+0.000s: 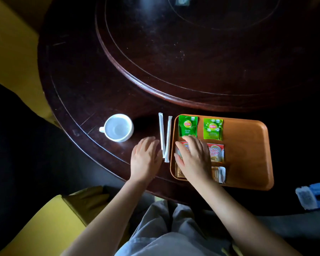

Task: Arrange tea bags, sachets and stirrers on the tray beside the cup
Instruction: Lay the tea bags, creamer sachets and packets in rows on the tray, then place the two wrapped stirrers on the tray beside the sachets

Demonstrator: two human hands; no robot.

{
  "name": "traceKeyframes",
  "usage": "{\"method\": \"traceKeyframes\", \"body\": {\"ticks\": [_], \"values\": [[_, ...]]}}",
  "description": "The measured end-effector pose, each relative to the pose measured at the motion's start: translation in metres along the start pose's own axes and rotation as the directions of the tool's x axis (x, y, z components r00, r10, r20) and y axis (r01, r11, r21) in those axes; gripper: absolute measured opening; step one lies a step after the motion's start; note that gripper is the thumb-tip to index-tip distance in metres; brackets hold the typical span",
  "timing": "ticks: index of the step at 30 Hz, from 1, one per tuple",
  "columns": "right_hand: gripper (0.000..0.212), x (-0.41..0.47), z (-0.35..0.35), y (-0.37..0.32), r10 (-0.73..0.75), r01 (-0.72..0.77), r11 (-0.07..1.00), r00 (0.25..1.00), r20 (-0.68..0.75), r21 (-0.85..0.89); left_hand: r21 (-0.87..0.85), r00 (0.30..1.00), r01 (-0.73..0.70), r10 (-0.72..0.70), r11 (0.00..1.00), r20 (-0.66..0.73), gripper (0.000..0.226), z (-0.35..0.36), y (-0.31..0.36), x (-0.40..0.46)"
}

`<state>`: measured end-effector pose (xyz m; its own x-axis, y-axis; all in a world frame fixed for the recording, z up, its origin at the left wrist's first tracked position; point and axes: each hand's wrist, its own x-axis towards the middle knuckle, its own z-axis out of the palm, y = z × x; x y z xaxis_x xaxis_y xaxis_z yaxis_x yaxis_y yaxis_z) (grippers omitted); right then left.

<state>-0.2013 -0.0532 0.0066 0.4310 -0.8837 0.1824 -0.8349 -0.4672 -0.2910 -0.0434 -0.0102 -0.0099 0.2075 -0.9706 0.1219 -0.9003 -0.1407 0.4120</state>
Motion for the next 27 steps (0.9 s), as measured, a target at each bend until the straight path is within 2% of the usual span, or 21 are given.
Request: {"method": "traceKeyframes", "body": {"ticks": [3, 7, 15, 22, 27], "values": [[0.023, 0.030, 0.010, -0.019, 0.080, -0.073, 0.996, 0.987, 0.136, -0.058, -0.020, 0.975, 0.219, -0.218, 0.976, 0.044, 0.027, 0.004, 0.002, 0.034], [0.021, 0.049, 0.027, -0.029, 0.179, -0.135, 0.975, 0.946, 0.271, -0.174, -0.018, 0.929, 0.339, -0.332, 0.941, 0.161, 0.025, 0.016, 0.005, 0.059], [0.022, 0.056, 0.048, -0.030, 0.239, -0.180, 0.961, 0.924, 0.297, -0.211, -0.035, 0.912, 0.379, -0.367, 0.925, 0.182, 0.018, 0.026, 0.000, 0.069], [0.020, 0.059, 0.051, -0.034, 0.320, -0.267, 0.943, 0.887, 0.334, -0.197, 0.015, 0.853, 0.454, -0.439, 0.891, 0.282, 0.016, 0.027, 0.004, 0.081], [0.018, 0.060, 0.046, -0.035, 0.358, -0.327, 0.934, 0.878, 0.319, -0.148, 0.020, 0.831, 0.487, -0.470, 0.873, 0.299, 0.013, 0.024, 0.007, 0.087]]}}
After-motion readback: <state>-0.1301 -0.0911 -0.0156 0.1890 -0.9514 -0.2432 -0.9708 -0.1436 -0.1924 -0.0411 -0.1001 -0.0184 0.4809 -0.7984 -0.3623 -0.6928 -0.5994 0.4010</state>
